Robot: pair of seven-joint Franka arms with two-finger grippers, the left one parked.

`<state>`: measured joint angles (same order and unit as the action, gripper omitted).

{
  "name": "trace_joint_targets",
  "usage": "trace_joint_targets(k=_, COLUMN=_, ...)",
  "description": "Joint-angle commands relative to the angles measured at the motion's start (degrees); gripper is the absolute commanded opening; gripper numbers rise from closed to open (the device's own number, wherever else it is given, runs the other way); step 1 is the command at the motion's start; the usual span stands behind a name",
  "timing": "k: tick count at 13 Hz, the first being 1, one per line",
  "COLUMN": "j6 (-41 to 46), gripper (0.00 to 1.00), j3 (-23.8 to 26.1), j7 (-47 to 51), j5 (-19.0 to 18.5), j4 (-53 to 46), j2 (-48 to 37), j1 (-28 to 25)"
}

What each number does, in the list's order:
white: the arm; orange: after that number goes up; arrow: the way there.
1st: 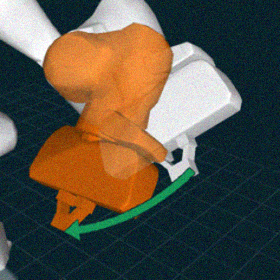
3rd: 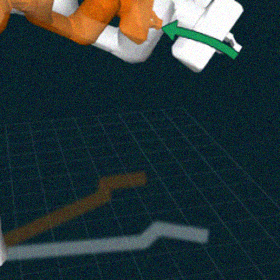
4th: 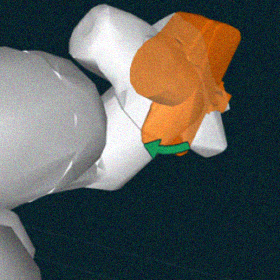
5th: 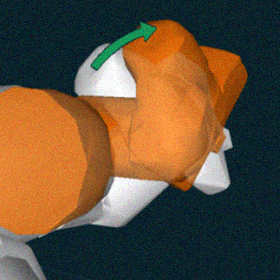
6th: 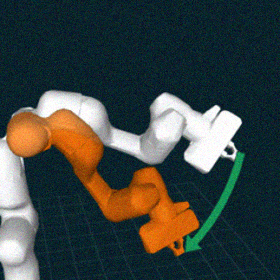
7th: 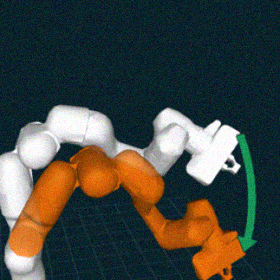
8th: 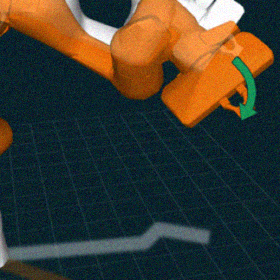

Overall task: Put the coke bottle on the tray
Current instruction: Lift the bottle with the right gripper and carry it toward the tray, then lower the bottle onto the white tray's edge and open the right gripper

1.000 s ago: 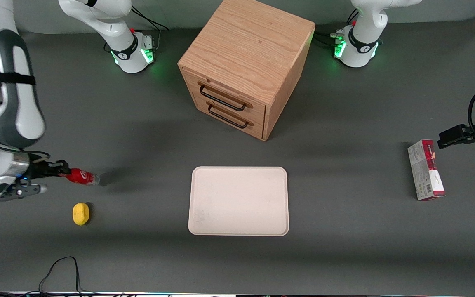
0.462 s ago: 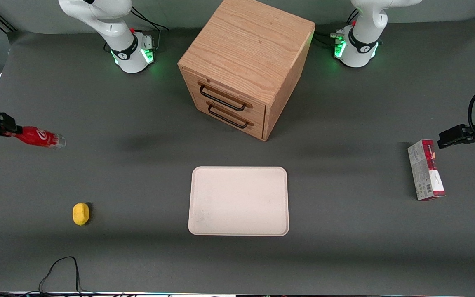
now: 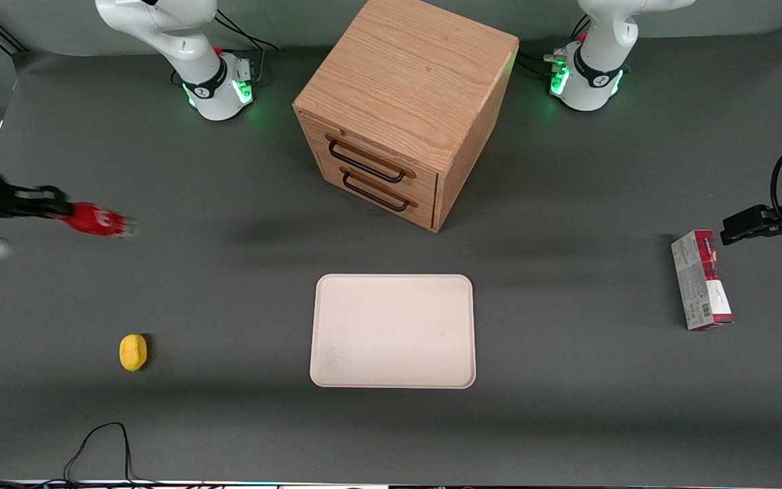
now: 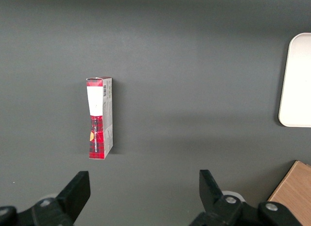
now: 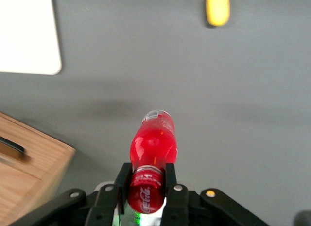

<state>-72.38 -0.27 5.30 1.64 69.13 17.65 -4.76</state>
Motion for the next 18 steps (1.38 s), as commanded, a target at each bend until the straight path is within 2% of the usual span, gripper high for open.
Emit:
trace_joint_targets(k=1, j6=0.76, gripper=0.00, j3=9.99, j7=18.37, j5=-0.67, j4=-15.21, j2=12.02, j1=-0.51)
trace_joint_targets(k=4, j6=-9.05, gripper=0.00, j3=17.66, j7=32.02, j5=-1.11, j4=-17.54, j2=17.58, j1=-1.04)
trace_joint_targets(k=6, j6=-16.18, gripper=0.00, j3=17.33, j7=36.87, j5=-2.68, j4=-17.62, j2=22.14, j1=-5.33)
trace_joint_targets(k=8, j6=-23.21, gripper=0.00, j3=17.32, j7=41.70, j5=-8.29, j4=-17.62, j2=26.45, j1=-8.15)
trace_joint_targets(k=12, j6=-33.51, gripper=0.00, j3=17.23, j7=45.76, j5=-11.03, j4=-17.62, j2=33.23, j1=-9.21)
trace_joint_targets(k=15, j6=-38.09, gripper=0.00, j3=17.23, j7=48.49, j5=-16.30, j4=-17.71, j2=36.66, j1=-10.79)
trace_joint_targets(k=18, j6=-38.28, gripper=0.00, j3=17.32, j7=48.49, j5=-16.40, j4=-17.62, j2=36.84, j1=-10.88)
